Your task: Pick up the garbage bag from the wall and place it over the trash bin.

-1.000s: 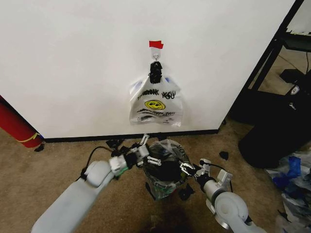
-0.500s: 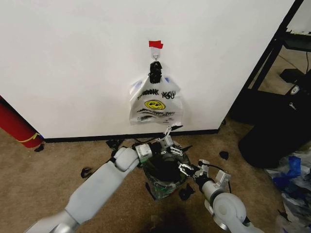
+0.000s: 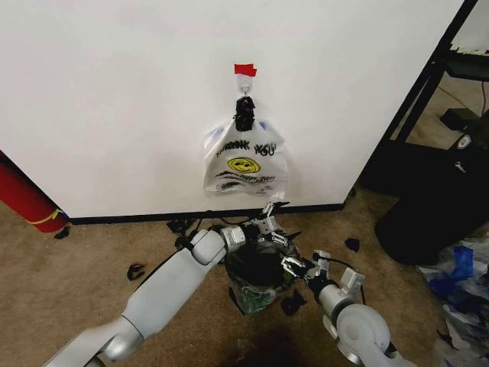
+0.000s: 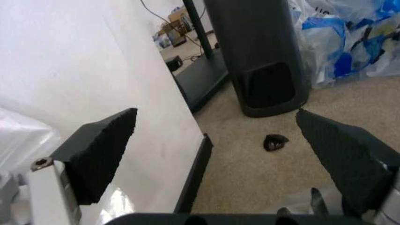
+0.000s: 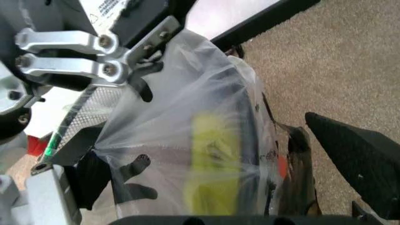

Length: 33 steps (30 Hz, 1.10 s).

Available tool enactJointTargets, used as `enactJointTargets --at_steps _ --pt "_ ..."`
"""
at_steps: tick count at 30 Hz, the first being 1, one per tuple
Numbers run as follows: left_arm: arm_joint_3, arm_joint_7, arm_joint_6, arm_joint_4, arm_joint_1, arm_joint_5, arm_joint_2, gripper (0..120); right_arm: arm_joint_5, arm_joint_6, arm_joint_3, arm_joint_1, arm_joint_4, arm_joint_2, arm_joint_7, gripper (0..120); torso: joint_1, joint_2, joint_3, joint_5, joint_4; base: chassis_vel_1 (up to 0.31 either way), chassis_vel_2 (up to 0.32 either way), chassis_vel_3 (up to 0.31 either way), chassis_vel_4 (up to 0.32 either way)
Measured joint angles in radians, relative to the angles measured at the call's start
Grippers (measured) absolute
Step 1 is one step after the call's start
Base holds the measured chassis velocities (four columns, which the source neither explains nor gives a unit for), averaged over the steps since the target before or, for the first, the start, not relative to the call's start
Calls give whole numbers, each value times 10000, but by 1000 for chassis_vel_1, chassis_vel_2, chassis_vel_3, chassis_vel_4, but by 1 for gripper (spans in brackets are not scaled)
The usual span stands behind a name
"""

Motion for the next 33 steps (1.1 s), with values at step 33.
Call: enactJointTargets --at_steps 33 --pt "-2639 -2457 1992 -5150 2399 -3121 794 100 -3307 4389 2426 -542 -1818 -683 -9485 100 -2 0 -2 -1 -1 0 0 0 0"
